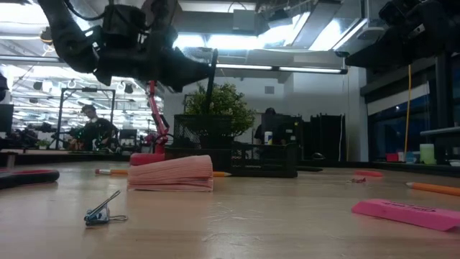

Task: Pick and place office supplies into organizer
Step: Put the black pen into the black desk organizer

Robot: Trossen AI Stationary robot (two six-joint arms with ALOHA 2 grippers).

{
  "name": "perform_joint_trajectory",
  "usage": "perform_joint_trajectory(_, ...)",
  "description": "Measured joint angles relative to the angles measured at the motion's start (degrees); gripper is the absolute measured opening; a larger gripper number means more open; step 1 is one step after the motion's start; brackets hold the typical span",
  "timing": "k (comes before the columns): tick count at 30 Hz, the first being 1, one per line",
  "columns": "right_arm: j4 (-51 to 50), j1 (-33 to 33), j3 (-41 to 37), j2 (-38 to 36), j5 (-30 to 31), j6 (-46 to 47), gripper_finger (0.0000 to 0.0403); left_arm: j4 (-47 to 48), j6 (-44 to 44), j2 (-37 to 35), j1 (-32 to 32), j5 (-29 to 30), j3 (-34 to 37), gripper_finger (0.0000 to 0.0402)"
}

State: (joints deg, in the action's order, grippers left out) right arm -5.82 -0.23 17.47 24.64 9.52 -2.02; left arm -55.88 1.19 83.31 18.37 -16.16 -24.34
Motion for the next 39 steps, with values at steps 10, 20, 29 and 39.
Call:
perform_joint_trajectory(10, 0.0, 0.0, 0.0, 0.0, 0.0, 0.0, 0.0019, 0.3, -1.8, 3.6, 0.0, 0.1, 0.0, 0.0025)
perform_joint_trajectory(20, 0.0, 0.0, 0.0, 0.0, 0.0, 0.2, 0.0019, 0.9, -3.7, 6.0, 0.0, 0.3, 0.0, 0.0025)
perform_joint_trajectory(29, 0.0, 0.0, 0.0, 0.1, 0.0, 0.2, 0.0019, 5.7, -3.6, 6.0, 0.0, 3.1, 0.0, 0.0028)
perform_joint_trajectory(39, 0.0, 0.0, 0.0, 0.1, 0.0, 0.3, 0.0019, 7.3, -3.5, 6.0, 0.0, 4.5, 0.0, 0.0030)
